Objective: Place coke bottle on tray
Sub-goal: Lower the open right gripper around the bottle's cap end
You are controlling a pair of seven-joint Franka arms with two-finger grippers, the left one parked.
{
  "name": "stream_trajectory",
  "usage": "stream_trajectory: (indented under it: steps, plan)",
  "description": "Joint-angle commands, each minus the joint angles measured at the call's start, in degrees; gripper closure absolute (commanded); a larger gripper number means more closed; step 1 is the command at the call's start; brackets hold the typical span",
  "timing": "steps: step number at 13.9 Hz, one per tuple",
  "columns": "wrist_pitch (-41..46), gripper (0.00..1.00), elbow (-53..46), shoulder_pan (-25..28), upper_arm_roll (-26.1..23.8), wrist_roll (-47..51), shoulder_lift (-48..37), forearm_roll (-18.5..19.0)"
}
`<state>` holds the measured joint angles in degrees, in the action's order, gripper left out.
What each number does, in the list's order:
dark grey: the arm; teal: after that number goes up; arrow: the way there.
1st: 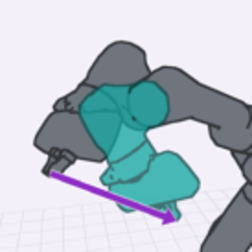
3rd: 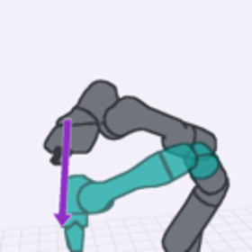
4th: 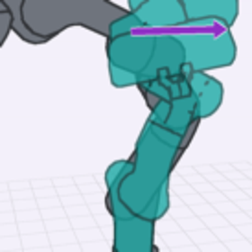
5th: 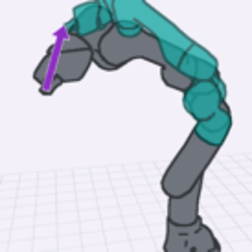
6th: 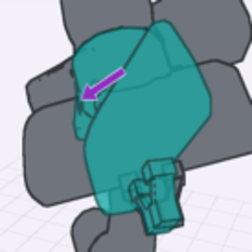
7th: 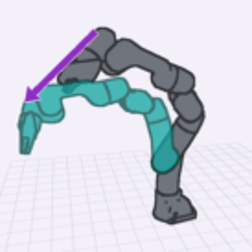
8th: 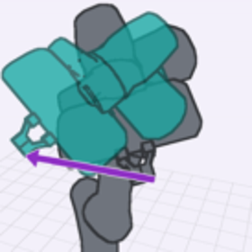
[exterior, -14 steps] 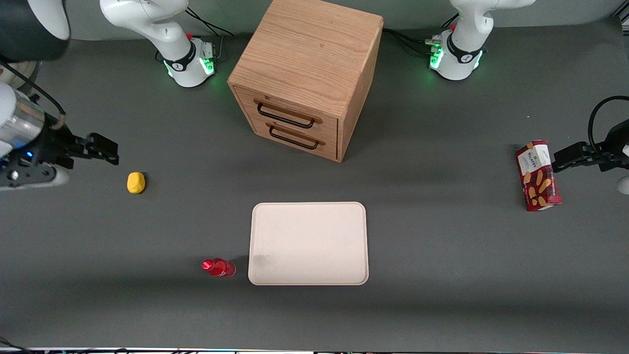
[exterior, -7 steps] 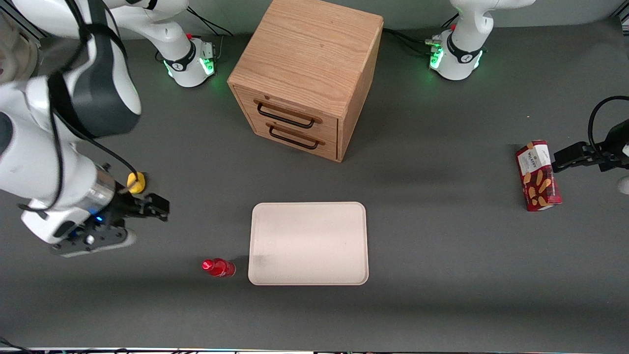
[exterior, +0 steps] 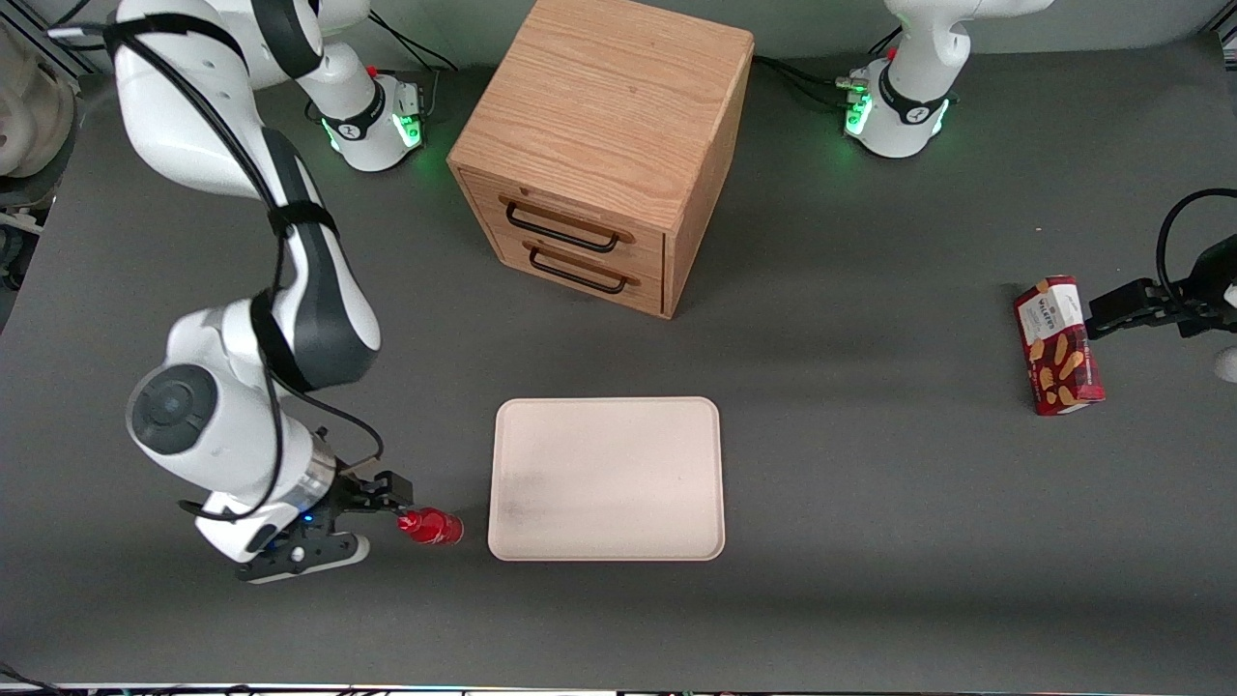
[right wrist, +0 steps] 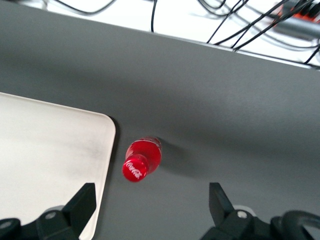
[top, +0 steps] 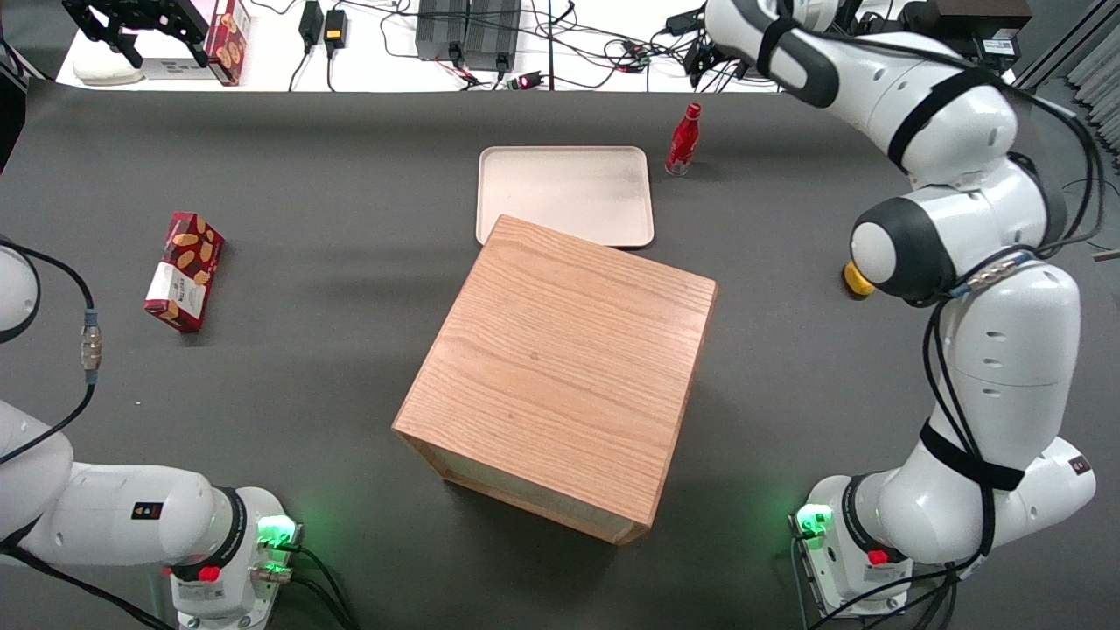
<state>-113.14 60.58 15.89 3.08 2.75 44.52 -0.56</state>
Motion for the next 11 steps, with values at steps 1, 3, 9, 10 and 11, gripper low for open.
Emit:
stream_trajectory:
  steps: [1,3,9,10,11]
  plan:
    - [-0.41,0.0,-2.66,-0.16,-1.31,1.12,3.02,-0.85]
    - [-1.99,0.0,-2.31,-0.16,-2.2,1.65,4.34,-0.85]
    - [-4.46,0.0,-2.31,0.02,-2.2,1.56,6.72,-0.58]
    - [-4.46,0.01,-2.22,0.02,-2.2,1.73,6.89,-0.67]
    - [-4.46,0.03,-2.22,0.02,-2.2,1.74,7.07,-0.76]
